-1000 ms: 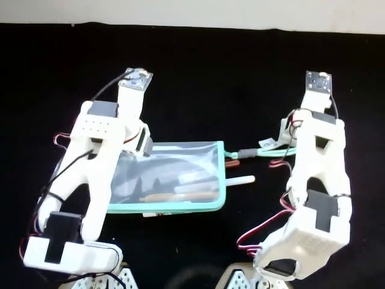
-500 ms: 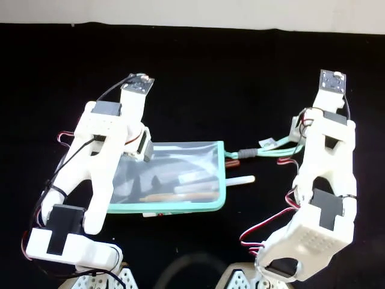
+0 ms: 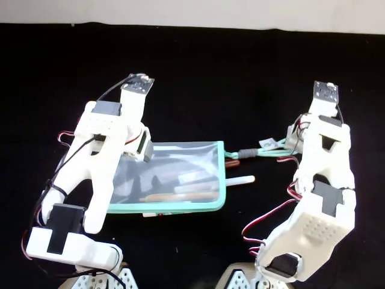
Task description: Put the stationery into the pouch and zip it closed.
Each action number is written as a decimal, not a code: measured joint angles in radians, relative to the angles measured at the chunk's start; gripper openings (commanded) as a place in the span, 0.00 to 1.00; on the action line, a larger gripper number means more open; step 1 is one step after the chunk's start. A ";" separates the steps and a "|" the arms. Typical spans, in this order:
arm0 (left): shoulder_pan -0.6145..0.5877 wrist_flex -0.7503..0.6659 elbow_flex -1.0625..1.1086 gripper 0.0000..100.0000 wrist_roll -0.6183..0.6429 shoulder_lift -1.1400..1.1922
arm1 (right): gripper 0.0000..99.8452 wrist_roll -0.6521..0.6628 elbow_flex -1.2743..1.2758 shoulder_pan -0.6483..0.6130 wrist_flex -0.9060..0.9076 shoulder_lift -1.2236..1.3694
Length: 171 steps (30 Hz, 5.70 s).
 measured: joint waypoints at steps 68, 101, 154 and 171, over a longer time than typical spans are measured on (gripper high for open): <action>0.000 0.000 -0.002 0.21 0.000 0.000 | 0.16 -0.052 0.172 -0.026 -0.275 -0.021; 0.000 0.000 -0.002 0.21 0.000 0.000 | 0.01 -0.021 -0.074 -0.100 0.213 -0.430; 0.137 0.097 0.118 0.01 0.002 0.000 | 0.01 -0.032 -1.339 -0.822 0.499 -0.368; 0.135 0.130 0.121 0.01 0.002 0.000 | 0.01 0.055 -1.347 -0.848 0.226 -0.311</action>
